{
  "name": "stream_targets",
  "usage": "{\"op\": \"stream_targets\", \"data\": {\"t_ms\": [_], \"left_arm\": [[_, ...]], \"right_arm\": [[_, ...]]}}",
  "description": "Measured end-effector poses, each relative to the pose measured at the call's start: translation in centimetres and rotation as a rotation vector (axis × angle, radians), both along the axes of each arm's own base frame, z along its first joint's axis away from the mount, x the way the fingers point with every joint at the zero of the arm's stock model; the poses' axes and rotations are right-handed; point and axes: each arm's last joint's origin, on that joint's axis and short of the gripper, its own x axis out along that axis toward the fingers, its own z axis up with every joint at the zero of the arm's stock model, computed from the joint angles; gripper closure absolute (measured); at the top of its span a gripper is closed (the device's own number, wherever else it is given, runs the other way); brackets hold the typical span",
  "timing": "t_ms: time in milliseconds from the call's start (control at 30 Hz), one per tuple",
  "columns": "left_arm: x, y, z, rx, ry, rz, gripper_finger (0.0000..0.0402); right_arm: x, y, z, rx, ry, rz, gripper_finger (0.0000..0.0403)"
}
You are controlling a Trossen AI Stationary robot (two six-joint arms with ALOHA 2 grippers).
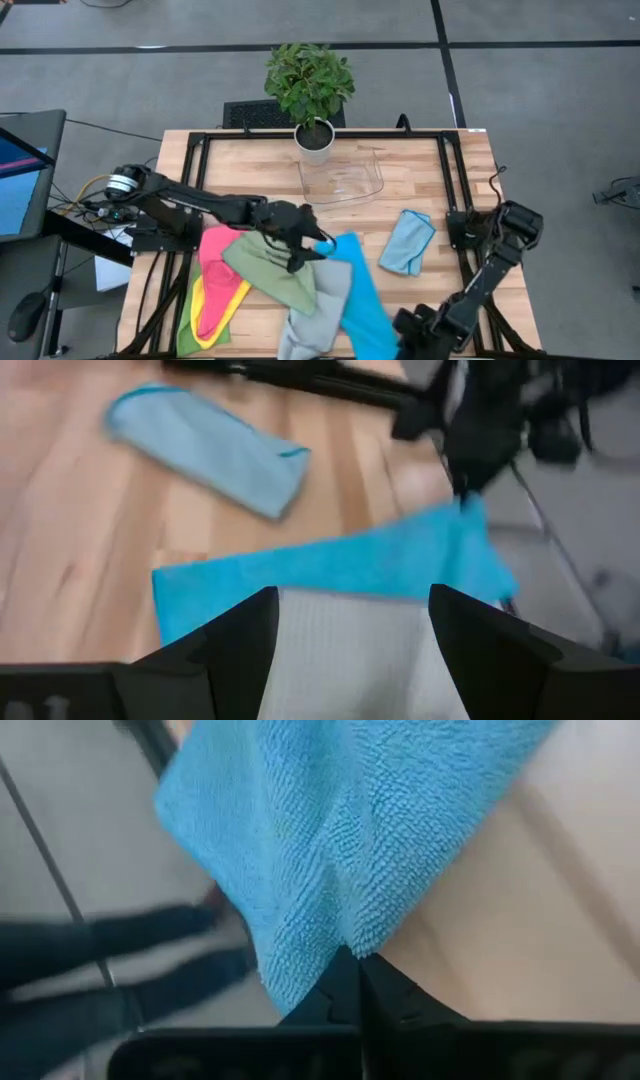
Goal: Fold microfiber towels
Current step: Fold the blue microfiber cloth
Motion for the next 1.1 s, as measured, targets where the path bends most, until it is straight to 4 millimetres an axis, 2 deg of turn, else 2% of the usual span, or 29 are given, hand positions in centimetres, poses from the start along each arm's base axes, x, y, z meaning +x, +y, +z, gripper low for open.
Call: {"op": "stream_targets", "data": {"t_ms": [67, 200, 333, 433, 567, 733, 833, 1000, 1100], "left_arm": [[1.9, -0.4, -0.3, 0.041, 0.023, -0.091, 0.0150], [6.1, -1.1, -2.0, 0.147, 0.144, -0.192, 0.0150], [10.0, -1.0, -2.3, 0.259, 0.129, -0.276, 0.0150], [12.7, -0.2, -2.7, 0.309, 0.112, -0.316, 0.0150], [15.6, 2.0, -3.7, 0.288, 0.115, -0.365, 0.0150], [17.7, 3.8, -7.1, 0.309, 0.219, -0.401, 0.0150], [18.5, 4.4, -8.5, 0.317, 0.242, -0.415, 0.0150], [18.4, 4.9, -10.7, 0.365, 0.333, -0.420, 0.0149], [18.0, 4.9, -10.9, 0.436, 0.355, -0.452, 0.0157]], "right_arm": [[-0.8, 0.2, -0.1, -0.005, 0.059, 0.050, 0.0389], [-1.5, 0.2, -0.3, -0.002, 0.137, 0.107, 0.0392], [-1.8, 0.3, -0.3, 0.000, 0.141, 0.120, 0.0389], [-1.8, 0.3, -0.3, -0.003, 0.142, 0.126, 0.0386], [-1.7, 0.4, -0.3, 0.002, 0.135, 0.138, 0.0387], [-1.7, 0.5, -0.2, 0.011, 0.131, 0.140, 0.0384], [-1.7, 0.6, -0.2, 0.020, 0.124, 0.140, 0.0383], [-1.6, 0.7, -0.1, 0.031, 0.117, 0.142, 0.0385], [-1.6, 0.7, -0.1, 0.035, 0.114, 0.141, 0.0382]]}}
